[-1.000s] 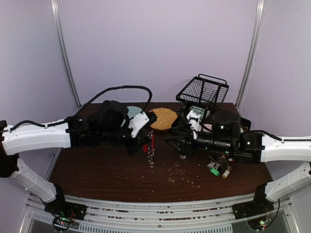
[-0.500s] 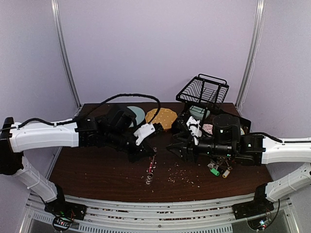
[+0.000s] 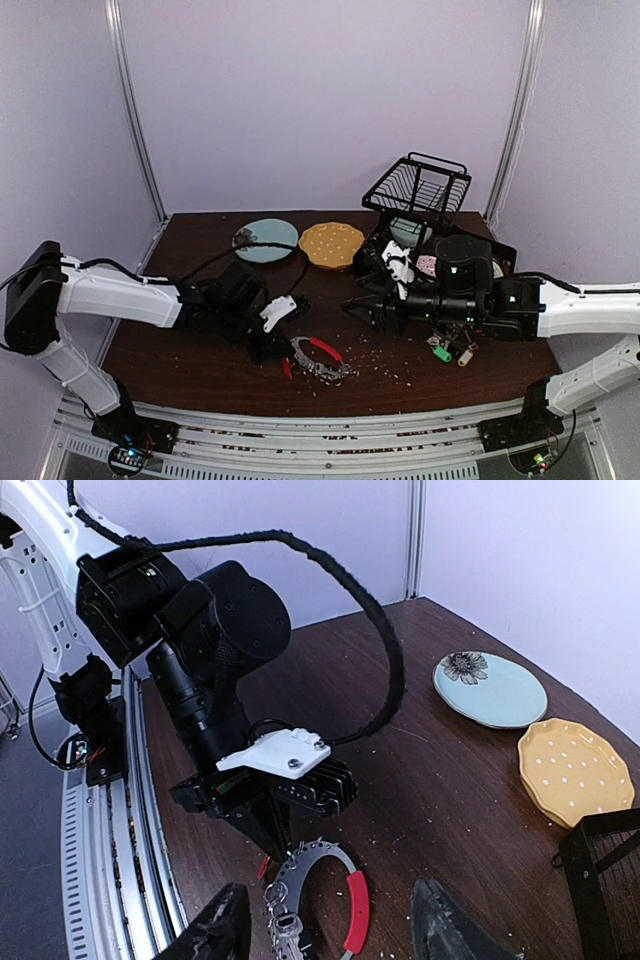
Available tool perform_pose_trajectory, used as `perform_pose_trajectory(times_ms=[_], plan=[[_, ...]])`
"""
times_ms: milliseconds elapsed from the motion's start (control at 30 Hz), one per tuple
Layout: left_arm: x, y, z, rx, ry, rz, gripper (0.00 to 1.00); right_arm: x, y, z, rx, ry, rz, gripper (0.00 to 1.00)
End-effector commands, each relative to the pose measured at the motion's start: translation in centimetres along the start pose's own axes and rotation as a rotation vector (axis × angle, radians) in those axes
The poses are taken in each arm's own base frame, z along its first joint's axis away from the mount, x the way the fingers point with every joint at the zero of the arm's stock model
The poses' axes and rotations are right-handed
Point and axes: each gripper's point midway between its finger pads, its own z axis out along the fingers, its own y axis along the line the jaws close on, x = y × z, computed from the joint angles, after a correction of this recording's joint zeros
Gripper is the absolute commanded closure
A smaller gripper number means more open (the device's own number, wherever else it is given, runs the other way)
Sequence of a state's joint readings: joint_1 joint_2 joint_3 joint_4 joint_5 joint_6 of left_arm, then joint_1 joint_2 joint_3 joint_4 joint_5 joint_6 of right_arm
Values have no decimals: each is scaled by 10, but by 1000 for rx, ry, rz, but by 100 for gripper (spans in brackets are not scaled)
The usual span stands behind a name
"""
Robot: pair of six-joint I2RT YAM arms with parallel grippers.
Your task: Put the keys on the keyring
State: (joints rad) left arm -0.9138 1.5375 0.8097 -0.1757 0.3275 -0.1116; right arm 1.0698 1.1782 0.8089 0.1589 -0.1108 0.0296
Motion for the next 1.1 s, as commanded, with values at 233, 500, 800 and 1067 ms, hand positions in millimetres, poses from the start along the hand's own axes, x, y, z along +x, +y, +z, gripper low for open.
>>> perform_pose_trajectory(times_ms=[233,500,800,1067], plan=[[17,68,1,-296,9,-113,77,-13,0,-3,-6,-37,5,43],[-46,113,-102,-554,-351,-255,15,-1,-22,-4,115,10,57,33],[-31,155,-181,-617,-365,-346,7,41,-112,-36,454,24,322,0],[48,219,-245,-917,-550,-734,2,118,-190,-121,793,-95,701,0]])
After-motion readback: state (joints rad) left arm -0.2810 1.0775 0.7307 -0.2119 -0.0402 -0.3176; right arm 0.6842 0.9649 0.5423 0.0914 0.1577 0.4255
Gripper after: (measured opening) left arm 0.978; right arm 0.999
